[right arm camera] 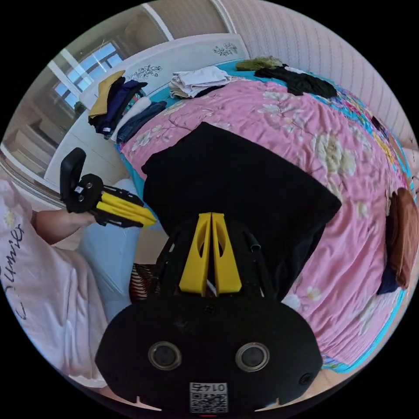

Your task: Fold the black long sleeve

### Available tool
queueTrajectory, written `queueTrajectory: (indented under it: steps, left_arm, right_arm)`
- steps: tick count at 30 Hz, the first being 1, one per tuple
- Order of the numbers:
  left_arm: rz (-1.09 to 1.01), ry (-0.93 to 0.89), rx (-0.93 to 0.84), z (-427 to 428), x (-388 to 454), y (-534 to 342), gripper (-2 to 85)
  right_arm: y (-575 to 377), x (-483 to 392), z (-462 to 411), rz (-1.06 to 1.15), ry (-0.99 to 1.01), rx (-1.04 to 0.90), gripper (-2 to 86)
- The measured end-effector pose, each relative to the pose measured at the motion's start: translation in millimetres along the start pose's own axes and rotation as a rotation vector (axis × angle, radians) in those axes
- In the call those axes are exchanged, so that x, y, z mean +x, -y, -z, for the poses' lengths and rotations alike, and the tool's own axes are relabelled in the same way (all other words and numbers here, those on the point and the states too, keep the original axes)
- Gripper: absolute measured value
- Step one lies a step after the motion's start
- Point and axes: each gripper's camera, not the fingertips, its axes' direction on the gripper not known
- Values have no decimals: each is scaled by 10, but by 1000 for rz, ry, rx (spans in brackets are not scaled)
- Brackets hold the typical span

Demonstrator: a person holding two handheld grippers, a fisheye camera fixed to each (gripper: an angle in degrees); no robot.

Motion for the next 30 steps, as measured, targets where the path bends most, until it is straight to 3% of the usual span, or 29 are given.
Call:
queueTrajectory:
  steps: [4,7,8,11,15,18,23,27,29,30]
  left_arm:
    - [-92,88,-52,-344,262,262,-9]
    - [-172,115,-121,-642,395,299,-10]
    - [-195,127,-95,-635,446,280,-10]
    - [-236,149,-108,-583,585,289,-10]
    - [-274,166,-89,-517,760,341,-10]
    - [-228,127,-104,-693,692,395,-10]
    - [-154,20,-80,-439,581,410,-9]
    - [-73,-59,-11,8,333,406,1]
    - [-41,-65,20,150,182,501,21]
    - [-25,-57,38,223,89,613,44]
  right_arm:
    - [726,48,-273,59,-123,-64,-4]
    - [1043,195,-1139,61,-84,-351,-5]
    - [1059,254,-1234,32,-53,-289,-5]
    - [1165,416,-1203,-11,37,-347,-6]
    - [1393,450,-933,30,-100,-263,-5]
    - [1477,630,-1315,-3,-83,-334,-4]
    - [1131,857,-821,-115,-24,-102,-2]
    - [-35,1054,-45,-294,-28,144,8]
    - [-612,1177,100,-422,-16,175,22]
    - [-943,1260,117,-510,18,156,77]
